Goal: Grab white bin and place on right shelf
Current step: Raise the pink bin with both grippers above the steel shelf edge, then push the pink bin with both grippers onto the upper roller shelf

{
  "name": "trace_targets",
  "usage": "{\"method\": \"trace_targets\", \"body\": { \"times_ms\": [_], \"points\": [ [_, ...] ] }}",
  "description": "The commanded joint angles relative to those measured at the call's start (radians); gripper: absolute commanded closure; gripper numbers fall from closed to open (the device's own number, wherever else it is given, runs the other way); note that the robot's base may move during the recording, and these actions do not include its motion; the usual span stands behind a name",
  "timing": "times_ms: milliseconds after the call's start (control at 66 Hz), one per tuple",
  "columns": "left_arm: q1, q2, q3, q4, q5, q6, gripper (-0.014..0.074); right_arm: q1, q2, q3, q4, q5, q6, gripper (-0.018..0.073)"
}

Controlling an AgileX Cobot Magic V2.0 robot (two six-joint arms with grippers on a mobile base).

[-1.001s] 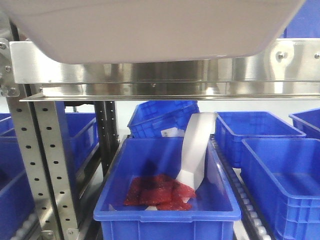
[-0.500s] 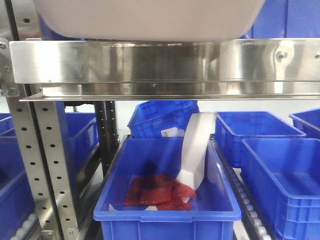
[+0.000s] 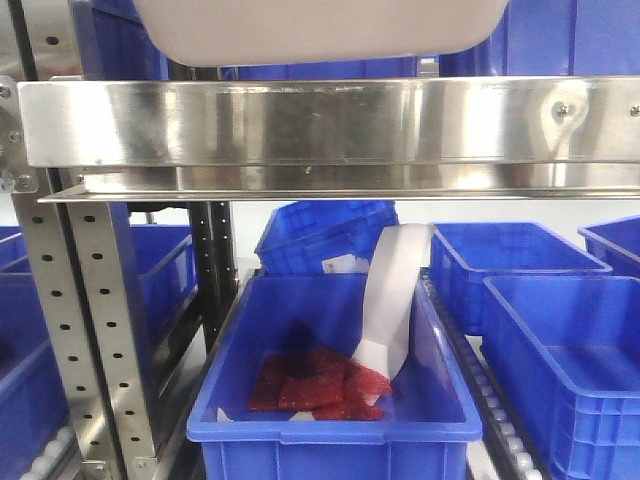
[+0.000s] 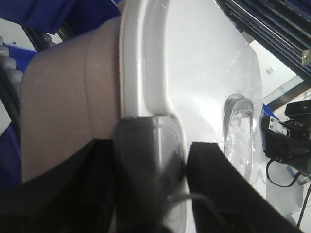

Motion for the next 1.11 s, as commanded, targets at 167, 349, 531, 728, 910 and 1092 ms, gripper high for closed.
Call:
{"method": "trace_targets", "body": {
  "times_ms": [167, 349, 531, 728, 910, 1092],
  "points": [
    [-0.02, 0.03, -0.09, -0.116, -0.022, 0.019, 0.0407, 0.011, 0.011, -0.051, 0.133, 0.041, -0.014, 0.0167],
    [-0.02, 0.065, -0.092, -0.123, -0.052, 0.021, 0.0407, 0.011, 0.03, -0.052, 0.139, 0.009, -0.06, 0.0167],
    [-0.02, 0.074, -0.092, -0.127, -0.109, 0.023, 0.0407, 0.011, 0.058, -0.052, 0.14, -0.015, -0.065, 0.0167],
    [-0.02, 0.074, -0.092, -0.127, -0.14, 0.023, 0.0405, 0.011, 0.07, -0.052, 0.14, -0.022, -0.082, 0.0159],
    [-0.02, 0.074, -0.092, -0.127, -0.167, 0.023, 0.0262, 0.011, 0.07, -0.052, 0.14, -0.091, -0.098, 0.0063],
    [-0.02, 0.074, -0.092, -0.127, -0.233, 0.023, 0.0108, 0.011, 0.07, -0.052, 0.14, -0.226, -0.142, -0.0059]
  ]
}}
